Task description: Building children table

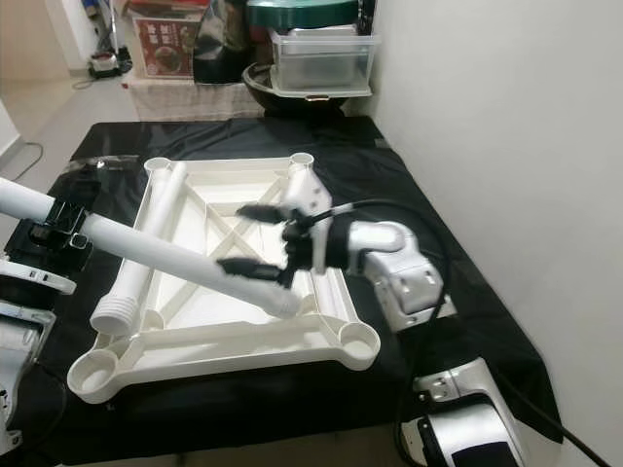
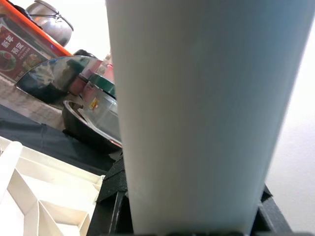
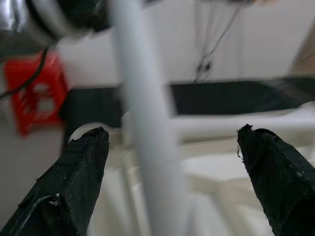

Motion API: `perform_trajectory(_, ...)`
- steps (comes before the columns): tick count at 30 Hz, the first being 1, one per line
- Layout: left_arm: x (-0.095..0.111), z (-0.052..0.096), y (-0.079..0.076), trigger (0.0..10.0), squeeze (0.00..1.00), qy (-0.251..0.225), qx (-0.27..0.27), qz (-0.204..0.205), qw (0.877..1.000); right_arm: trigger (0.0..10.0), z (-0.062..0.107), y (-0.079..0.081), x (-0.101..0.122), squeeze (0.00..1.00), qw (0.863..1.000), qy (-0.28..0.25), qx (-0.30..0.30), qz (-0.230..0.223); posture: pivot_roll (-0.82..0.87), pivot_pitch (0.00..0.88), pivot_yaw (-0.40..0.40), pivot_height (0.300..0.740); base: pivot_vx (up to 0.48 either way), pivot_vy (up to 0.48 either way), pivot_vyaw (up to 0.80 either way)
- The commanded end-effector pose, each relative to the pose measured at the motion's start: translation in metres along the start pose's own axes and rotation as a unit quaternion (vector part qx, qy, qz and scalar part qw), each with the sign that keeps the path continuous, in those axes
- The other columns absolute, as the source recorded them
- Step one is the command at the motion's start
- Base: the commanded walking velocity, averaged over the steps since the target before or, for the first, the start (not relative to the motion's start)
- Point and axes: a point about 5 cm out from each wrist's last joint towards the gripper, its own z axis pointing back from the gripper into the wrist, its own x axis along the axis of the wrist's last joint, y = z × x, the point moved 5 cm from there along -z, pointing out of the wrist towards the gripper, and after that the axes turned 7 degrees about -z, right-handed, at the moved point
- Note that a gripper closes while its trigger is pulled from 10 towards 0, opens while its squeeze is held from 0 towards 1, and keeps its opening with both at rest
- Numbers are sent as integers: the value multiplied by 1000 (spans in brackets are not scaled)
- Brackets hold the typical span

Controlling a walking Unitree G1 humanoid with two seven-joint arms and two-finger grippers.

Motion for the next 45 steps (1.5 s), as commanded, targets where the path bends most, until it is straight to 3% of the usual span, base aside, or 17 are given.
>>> perform_trajectory(1,-1,-1,-5,0,0,-6,-5,-1,1000,10000,-9,10,-12,745,999,35,23,6,14,0,-46,740,0,0,0)
perform_trajectory(3,-2,-2,-7,0,0,-5,-7,-1,1000,10000,-11,13,-18,745,998,48,29,7,18,0,-50,740,0,0,0)
perform_trajectory(4,-4,-2,-8,0,0,-2,-10,-3,1000,10000,-13,14,-22,584,998,61,32,9,19,0,-51,740,0,0,0)
perform_trajectory(10,-8,-1,-8,0,0,7,-11,-6,1000,10000,-24,18,-21,569,995,83,45,13,14,0,-49,740,0,0,0)
perform_trajectory(13,-14,-4,-10,0,0,14,-16,0,1000,10000,-37,18,-24,451,993,107,36,22,9,0,-40,740,0,0,0)
perform_trajectory(15,-14,-4,-10,0,0,14,-16,0,1000,10000,-37,18,-24,451,993,107,36,22,9,0,-40,740,0,0,0)
perform_trajectory(17,-18,-7,-14,0,0,20,-26,4,999,10000,-47,20,-28,329,990,131,40,32,12,0,-37,740,0,0,0)
perform_trajectory(21,-19,-9,-16,0,0,22,-32,4,999,10000,-51,22,-31,329,988,145,49,37,12,0,-36,740,0,0,0)
perform_trajectory(22,-20,-11,-17,0,0,25,-35,3,999,10000,-57,26,-35,231,983,165,60,46,9,0,-35,740,0,0,0)
perform_trajectory(31,-25,-13,-19,0,0,28,-37,2,999,10000,-72,31,-42,231,976,195,75,65,17,0,-48,740,0,0,0)
perform_trajectory(32,-26,-13,-19,0,0,29,-35,5,999,8863,-75,32,-44,212,975,198,74,63,18,0,-51,740,0,0,0)
perform_trajectory(33,-28,-12,-18,0,0,30,-33,7,999,7569,-79,32,-46,0,975,200,71,57,19,0,-52,740,0,0,0)
perform_trajectory(34,-28,-12,-18,0,0,30,-33,7,999,7569,-79,32,-46,0,975,200,71,57,19,0,-52,740,0,0,0)
perform_trajectory(35,-29,-11,-18,0,0,31,-32,8,999,4863,-82,32,-47,0,976,201,67,53,20,0,-53,740,0,0,0)
perform_trajectory(37,-29,-11,-18,0,0,31,-32,8,999,4863,-82,32,-47,0,976,201,67,53,20,0,-53,740,0,0,0)
perform_trajectory(38,-29,-10,-18,0,0,32,-31,9,999,0,-86,31,-47,0,978,197,56,44,19,0,-52,740,0,0,0)
perform_trajectory(45,-32,-10,-18,0,0,33,-28,12,999,0,-93,27,-47,0,983,181,34,15,18,0,-52,740,0,0,0)
